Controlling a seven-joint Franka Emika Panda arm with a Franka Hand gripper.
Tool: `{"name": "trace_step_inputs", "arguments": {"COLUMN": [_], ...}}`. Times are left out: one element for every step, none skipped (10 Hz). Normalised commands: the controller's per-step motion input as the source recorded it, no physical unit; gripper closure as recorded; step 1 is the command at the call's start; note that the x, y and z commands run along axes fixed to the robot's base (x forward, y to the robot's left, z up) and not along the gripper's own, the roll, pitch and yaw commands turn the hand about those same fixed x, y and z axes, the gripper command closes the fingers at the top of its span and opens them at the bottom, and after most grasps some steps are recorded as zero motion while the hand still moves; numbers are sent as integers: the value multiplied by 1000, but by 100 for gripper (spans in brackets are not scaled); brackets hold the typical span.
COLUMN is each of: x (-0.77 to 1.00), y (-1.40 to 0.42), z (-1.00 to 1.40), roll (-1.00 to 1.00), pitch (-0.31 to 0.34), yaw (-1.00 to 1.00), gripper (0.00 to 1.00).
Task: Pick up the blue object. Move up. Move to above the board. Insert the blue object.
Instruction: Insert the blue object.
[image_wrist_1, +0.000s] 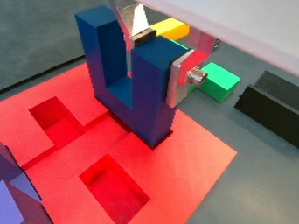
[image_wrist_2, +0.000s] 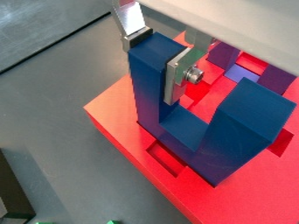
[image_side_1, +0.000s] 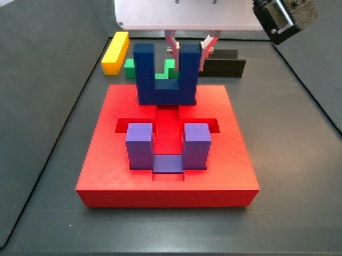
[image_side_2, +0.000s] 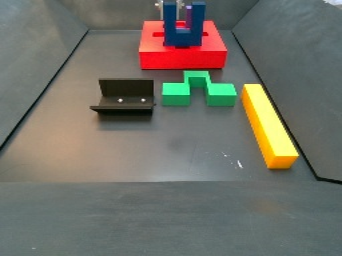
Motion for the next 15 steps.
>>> {"name": "trace_step_inputs", "arguments": {"x": [0,0,0,0,0,0,0,0,14,14,3,26,3,0,0], "y": [0,0,0,0,0,0,0,0,0,0,0,0,0,40,0], "z": [0,-80,-134,-166,-206,-240,-309,-389,-431,-469,-526,-537,-526,0,0], "roll": [-94,-49,-29,-21,-7,-13,0,0,0,0,24,39,53,-3,0], "pitch": [-96,-64,-59,-70,-73,-80,-93,-97,-94,-99,-96,-83,-76,0,0], "yaw": [0,0,0,0,0,-6,-14,0,0,0,0,0,0,-14,0], "gripper": [100,100,100,100,100,100,100,100,100,100,100,100,100,100,100]}}
